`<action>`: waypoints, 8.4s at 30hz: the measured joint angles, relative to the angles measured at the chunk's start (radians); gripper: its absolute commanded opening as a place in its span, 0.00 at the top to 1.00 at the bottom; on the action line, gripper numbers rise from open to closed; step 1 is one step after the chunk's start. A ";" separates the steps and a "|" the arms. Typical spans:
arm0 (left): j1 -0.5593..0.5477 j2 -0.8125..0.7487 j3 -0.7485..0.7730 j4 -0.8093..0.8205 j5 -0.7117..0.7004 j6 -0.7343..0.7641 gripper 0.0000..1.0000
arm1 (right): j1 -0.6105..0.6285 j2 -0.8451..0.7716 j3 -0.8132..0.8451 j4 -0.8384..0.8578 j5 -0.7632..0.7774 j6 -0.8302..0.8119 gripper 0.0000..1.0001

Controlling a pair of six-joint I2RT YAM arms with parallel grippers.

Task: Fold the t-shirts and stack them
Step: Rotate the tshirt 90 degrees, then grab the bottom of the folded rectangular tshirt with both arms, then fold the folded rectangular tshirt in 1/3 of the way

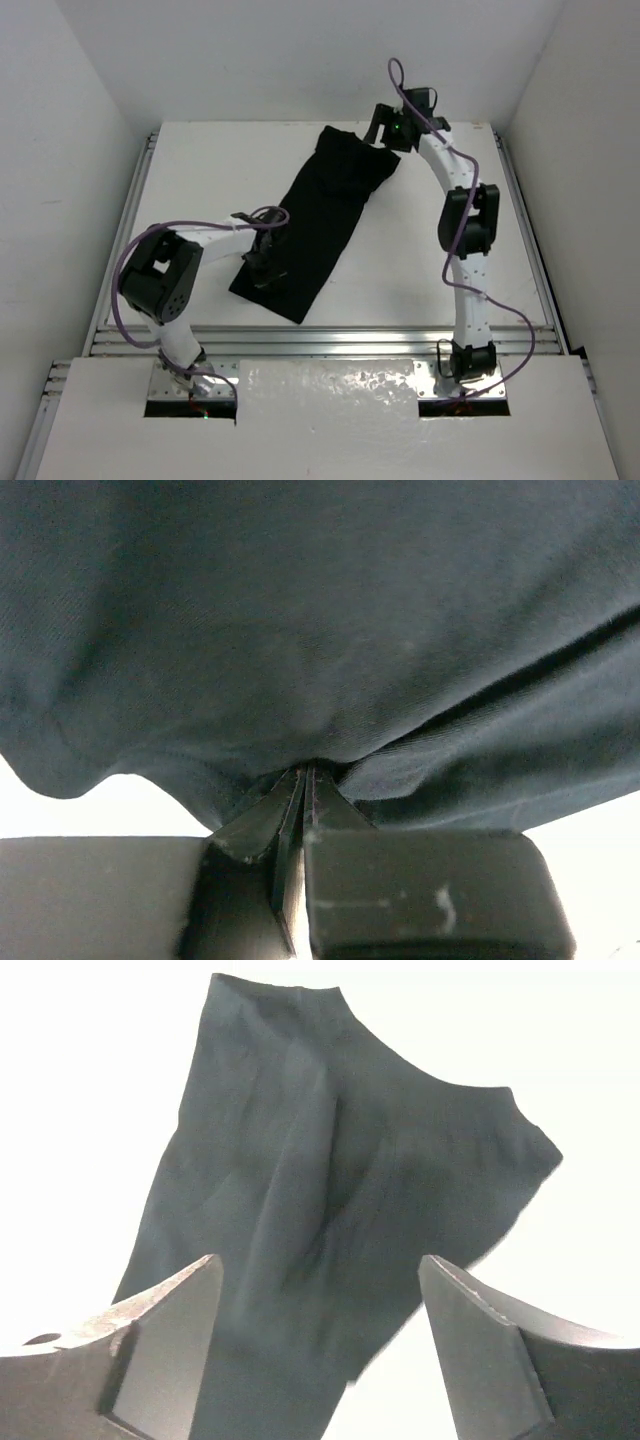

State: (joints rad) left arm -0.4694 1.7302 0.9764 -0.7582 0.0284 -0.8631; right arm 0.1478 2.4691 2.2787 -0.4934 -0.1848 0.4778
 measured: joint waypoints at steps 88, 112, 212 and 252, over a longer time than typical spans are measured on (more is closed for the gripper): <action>-0.091 -0.144 -0.329 0.278 0.403 0.095 0.92 | 0.328 -1.128 -2.026 0.521 -0.352 0.575 0.91; -0.120 -0.315 -0.363 0.288 0.260 0.062 0.68 | 0.333 -1.330 -2.015 0.341 -0.285 0.618 1.00; 0.055 0.160 0.571 0.237 0.085 0.130 0.82 | -0.096 -0.387 -0.652 -0.021 -0.277 0.314 0.52; 0.053 0.591 0.857 0.149 0.148 0.117 1.00 | -0.039 -0.117 -0.704 0.148 -0.579 0.227 1.00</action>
State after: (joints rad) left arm -0.4168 2.3215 1.8332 -0.6090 0.1768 -0.7456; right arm 0.1085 2.3524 1.5749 -0.3450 -0.7635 0.7048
